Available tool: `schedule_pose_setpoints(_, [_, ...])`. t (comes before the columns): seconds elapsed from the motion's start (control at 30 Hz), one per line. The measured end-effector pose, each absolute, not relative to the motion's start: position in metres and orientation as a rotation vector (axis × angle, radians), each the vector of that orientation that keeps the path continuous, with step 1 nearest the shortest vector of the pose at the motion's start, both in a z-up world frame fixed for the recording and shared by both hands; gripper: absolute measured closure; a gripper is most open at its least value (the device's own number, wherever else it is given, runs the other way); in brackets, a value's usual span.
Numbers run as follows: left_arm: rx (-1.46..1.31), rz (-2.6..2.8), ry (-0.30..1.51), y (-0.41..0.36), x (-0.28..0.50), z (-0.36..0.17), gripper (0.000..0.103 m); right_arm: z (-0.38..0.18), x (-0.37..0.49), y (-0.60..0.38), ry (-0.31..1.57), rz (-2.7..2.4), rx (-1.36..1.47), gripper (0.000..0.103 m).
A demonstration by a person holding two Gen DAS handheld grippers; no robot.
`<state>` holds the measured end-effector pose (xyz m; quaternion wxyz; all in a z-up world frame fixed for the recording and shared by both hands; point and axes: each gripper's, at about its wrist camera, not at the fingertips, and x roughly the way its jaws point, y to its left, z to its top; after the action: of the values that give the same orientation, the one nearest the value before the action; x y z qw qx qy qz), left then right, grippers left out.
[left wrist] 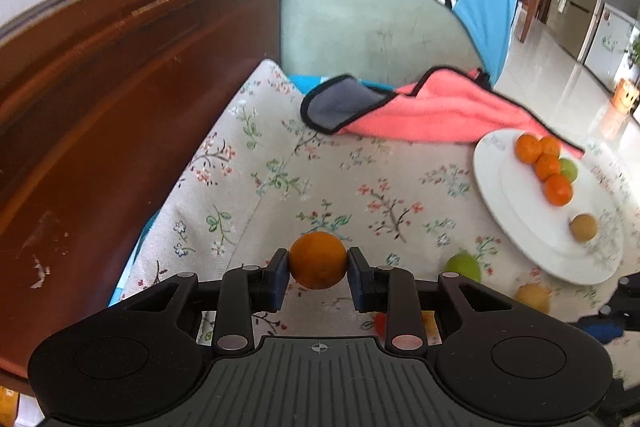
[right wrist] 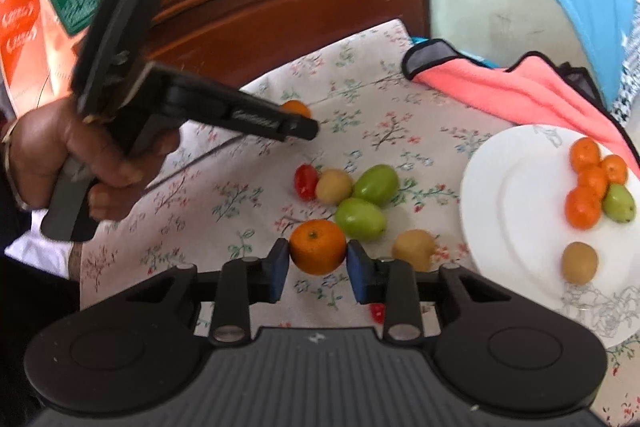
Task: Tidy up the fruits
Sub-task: 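Carry the orange and mandarin onto the white plate and open both grippers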
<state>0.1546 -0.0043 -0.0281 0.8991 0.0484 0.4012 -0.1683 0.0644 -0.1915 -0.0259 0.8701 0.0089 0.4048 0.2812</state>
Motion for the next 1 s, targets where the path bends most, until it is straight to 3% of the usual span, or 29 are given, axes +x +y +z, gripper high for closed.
schedule_pose_setpoints(1.0, [0.043, -0.518, 0.714, -0.092, 0.121, 0.019, 0.075, 0.024, 0.076, -0.325, 0.669, 0.235, 0.302, 0.071])
